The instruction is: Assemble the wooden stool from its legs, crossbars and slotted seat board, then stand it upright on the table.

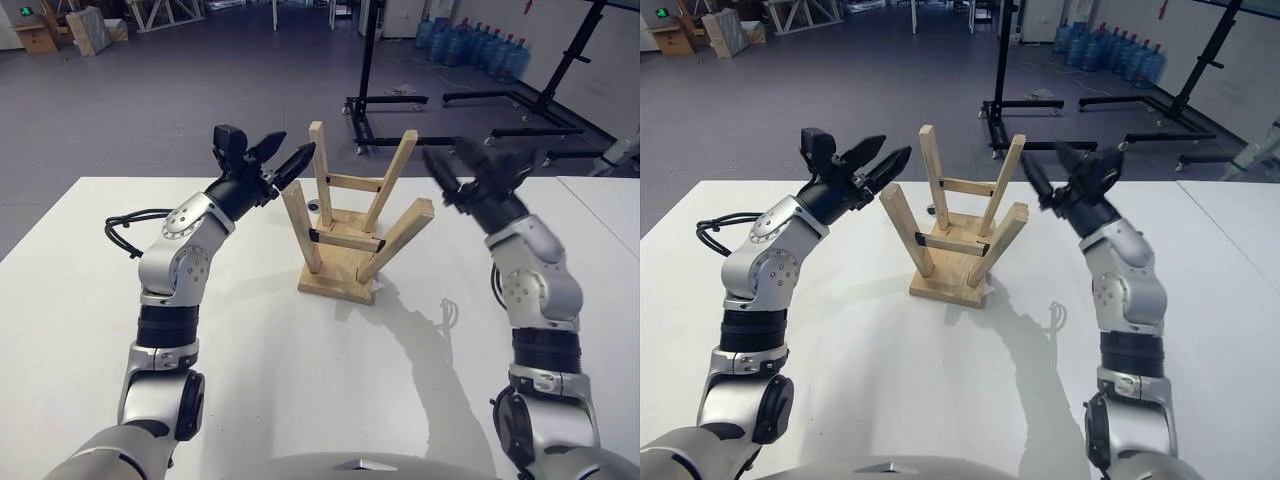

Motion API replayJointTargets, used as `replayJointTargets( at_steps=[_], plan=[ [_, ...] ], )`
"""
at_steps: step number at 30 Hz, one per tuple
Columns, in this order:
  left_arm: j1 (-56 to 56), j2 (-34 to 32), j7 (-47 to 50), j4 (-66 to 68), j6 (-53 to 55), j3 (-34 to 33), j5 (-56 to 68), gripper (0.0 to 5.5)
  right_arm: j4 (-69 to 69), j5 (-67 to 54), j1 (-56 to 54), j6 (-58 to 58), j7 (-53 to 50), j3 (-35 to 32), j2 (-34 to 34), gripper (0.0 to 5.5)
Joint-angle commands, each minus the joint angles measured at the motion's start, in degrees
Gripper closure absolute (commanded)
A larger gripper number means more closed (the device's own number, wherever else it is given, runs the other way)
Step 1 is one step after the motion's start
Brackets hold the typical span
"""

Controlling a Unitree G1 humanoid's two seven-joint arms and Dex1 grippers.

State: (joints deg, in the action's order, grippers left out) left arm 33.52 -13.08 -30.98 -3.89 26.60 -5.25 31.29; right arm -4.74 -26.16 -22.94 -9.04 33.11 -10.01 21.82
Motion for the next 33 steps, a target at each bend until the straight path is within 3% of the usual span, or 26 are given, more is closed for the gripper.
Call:
replayJointTargets(
  at_steps=[1, 6, 11, 18, 21, 25, 29, 33],
  plan=[
    [-0.1, -1.7, 0.3, 0.0, 0.1, -1.4, -0.3, 1.94, -3.8, 7.4, 3.6, 4.6, 6.5, 9.4, 0.0, 2.02],
    [0.5, -4.6, 1.8, 0.5, -0.2, -6.1, 0.1, 1.94, 14.3, 1.7, 14.5, -2.4, 17.2, 16.1, 4.0, 2.02],
    [-1.4, -7.3, 2.3, -0.1, -0.1, -9.1, 0.1, 1.94, 27.3, -0.3, 18.1, -9.9, 17.1, 16.3, 8.3, 2.02],
    [-4.0, -8.4, 1.7, -4.7, 0.9, -9.5, 2.0, 1.94, 32.8, -14.4, 27.1, -19.7, 23.1, 1.2, 19.0, 2.02],
    [-5.8, -7.8, -0.4, -7.2, 1.2, -7.8, 3.8, 1.94, 30.7, -26.0, 22.9, -20.6, 22.4, -8.0, 17.4, 2.02],
    [-6.9, -7.2, -1.4, -8.4, 1.2, -6.0, 4.9, 1.94, 30.4, -35.5, 11.1, -20.4, 16.6, -12.2, 16.4, 2.02],
    [-8.8, -7.8, -3.2, -8.8, 1.2, -4.5, 5.0, 1.94, 21.9, -28.0, -0.5, -16.1, 8.2, -9.8, 13.5, 2.02],
    [-13.9, -10.3, -7.6, -8.7, 1.0, -3.3, 4.4, 1.94, 17.5, -16.9, 4.2, -13.5, 11.6, -0.4, 13.2, 2.02]
  ],
)
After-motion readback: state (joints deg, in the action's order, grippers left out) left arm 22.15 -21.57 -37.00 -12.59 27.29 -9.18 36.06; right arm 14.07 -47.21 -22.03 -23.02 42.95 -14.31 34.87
